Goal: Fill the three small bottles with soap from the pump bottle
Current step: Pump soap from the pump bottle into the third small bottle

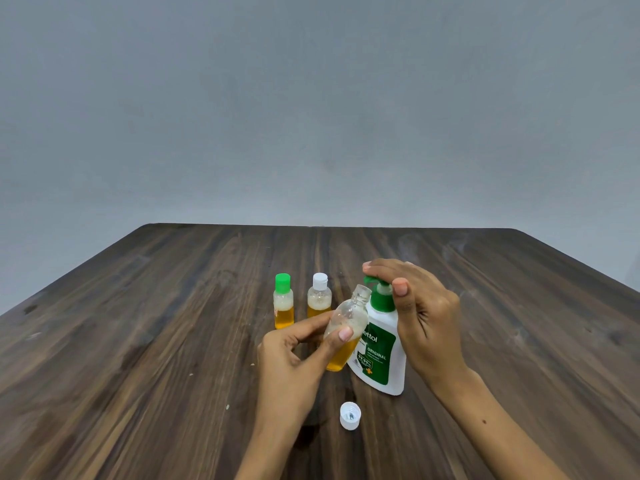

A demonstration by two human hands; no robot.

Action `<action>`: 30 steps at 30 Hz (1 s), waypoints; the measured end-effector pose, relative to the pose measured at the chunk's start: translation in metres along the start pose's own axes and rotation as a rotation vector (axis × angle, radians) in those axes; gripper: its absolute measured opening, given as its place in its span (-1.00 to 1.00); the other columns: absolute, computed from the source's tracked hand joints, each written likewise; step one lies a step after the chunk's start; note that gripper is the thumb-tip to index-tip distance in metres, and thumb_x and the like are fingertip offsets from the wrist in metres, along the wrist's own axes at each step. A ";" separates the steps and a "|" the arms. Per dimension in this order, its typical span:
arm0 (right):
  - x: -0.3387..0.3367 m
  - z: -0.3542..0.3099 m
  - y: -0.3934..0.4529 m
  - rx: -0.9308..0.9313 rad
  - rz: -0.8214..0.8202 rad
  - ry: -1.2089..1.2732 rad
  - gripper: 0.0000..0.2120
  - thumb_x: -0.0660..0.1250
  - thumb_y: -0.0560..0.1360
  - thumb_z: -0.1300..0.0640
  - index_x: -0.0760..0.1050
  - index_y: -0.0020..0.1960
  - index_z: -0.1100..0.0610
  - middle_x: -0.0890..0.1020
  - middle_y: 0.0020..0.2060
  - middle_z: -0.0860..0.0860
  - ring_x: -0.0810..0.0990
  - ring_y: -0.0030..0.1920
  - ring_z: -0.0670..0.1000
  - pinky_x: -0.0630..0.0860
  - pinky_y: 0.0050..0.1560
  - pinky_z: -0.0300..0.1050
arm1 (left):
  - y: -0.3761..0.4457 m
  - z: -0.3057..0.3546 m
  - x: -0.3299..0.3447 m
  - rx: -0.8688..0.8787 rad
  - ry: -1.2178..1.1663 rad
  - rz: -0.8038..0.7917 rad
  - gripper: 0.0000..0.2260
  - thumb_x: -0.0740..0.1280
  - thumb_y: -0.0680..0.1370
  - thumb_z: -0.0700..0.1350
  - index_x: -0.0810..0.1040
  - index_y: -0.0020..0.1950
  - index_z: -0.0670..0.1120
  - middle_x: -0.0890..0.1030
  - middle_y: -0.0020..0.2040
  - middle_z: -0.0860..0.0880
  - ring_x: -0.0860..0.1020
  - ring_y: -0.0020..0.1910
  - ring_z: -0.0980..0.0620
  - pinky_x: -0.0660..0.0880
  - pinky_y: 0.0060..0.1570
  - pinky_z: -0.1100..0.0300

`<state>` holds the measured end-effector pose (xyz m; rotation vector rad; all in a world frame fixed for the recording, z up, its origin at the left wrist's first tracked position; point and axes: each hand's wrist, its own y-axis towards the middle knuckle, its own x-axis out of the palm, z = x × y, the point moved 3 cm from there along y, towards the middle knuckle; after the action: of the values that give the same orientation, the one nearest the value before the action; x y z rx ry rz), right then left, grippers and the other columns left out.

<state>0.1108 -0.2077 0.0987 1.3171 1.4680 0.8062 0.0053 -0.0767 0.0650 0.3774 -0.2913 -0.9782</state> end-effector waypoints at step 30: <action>0.003 0.002 -0.005 -0.018 0.030 0.017 -0.43 -0.03 0.67 -0.14 0.65 0.02 0.19 0.69 0.00 0.00 0.63 0.12 -0.05 0.57 0.04 0.16 | 0.002 -0.007 -0.002 -0.008 0.027 0.017 -0.76 0.47 0.38 -0.05 0.71 0.04 -0.02 0.72 -0.08 0.14 0.67 -0.01 0.17 0.52 -0.06 0.39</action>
<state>0.1111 -0.2059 0.0930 1.3253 1.4539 0.8500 0.0090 -0.0727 0.0593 0.3795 -0.2656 -0.9566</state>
